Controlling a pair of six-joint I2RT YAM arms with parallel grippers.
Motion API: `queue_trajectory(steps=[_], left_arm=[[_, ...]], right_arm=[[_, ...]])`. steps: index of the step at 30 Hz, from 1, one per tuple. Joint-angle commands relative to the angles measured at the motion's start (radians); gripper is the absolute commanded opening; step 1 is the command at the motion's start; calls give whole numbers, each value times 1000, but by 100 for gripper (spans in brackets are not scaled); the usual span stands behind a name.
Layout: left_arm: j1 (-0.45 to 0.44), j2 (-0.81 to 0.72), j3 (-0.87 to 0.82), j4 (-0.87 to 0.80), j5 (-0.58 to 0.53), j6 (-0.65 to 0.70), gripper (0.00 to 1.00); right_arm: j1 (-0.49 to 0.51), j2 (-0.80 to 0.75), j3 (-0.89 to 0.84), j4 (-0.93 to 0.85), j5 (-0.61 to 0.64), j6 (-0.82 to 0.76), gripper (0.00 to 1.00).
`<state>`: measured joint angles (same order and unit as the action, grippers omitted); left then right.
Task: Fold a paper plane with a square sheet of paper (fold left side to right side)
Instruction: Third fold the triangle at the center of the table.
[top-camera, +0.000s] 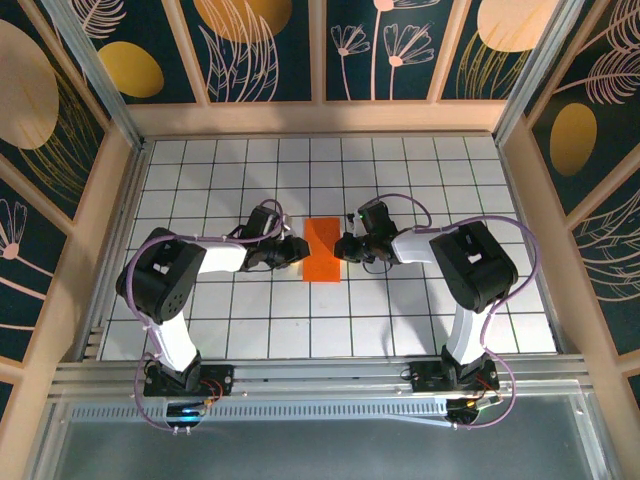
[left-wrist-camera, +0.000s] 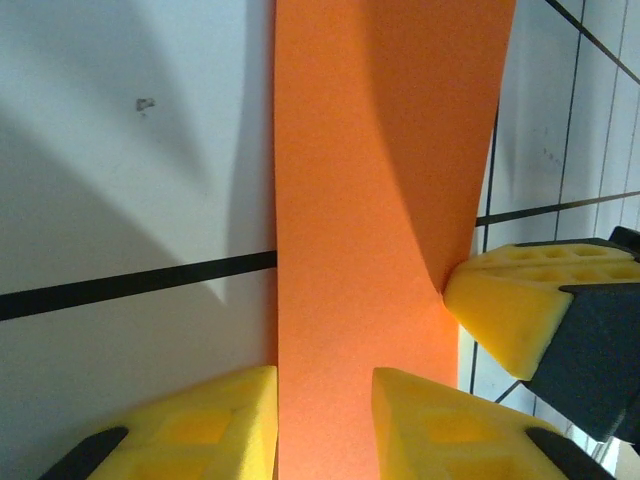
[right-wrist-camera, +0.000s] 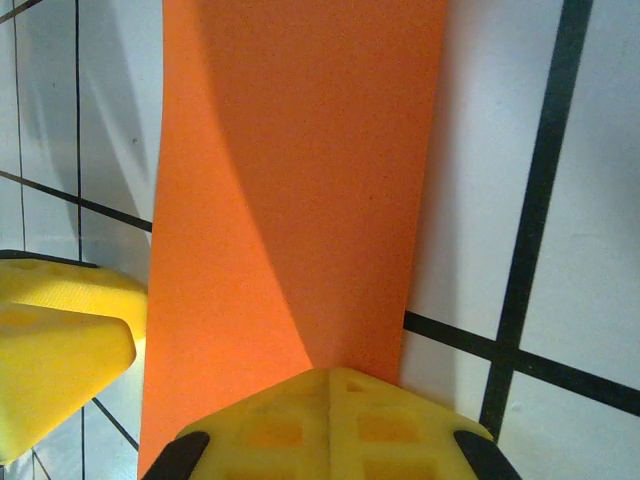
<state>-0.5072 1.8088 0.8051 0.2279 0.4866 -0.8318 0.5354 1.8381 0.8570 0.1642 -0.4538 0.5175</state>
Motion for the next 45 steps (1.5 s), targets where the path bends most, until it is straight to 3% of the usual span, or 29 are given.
queue_trajectory(steps=[1,8,14,18,25,31,35,41,45], left_arm=[[-7,18,16,14,25,-7,30],[-7,8,9,16,11,-12,23],[-7,-5,5,15,9,-25,8],[-7,-21,0,25,27,-48,1],[-7,-37,10,10,78,-98,0],[-7,-52,16,-15,93,-146,0],[-6,-69,12,-21,81,-176,0],[-7,-81,-4,-19,75,-206,0],[-7,-86,-10,-23,71,-206,0]], right_arm=[[-9,30,-4,-68,30,-25,0],[-9,13,-11,-61,31,-25,0],[-9,-25,-14,-29,34,-33,0],[-9,-80,-23,-5,56,-53,13],[6,-258,-79,-41,192,-161,38],[156,-441,-174,-56,410,-258,56],[315,-515,-247,-46,575,-293,65],[550,-481,-287,-44,838,-305,74],[626,-403,-262,-25,941,-356,78]])
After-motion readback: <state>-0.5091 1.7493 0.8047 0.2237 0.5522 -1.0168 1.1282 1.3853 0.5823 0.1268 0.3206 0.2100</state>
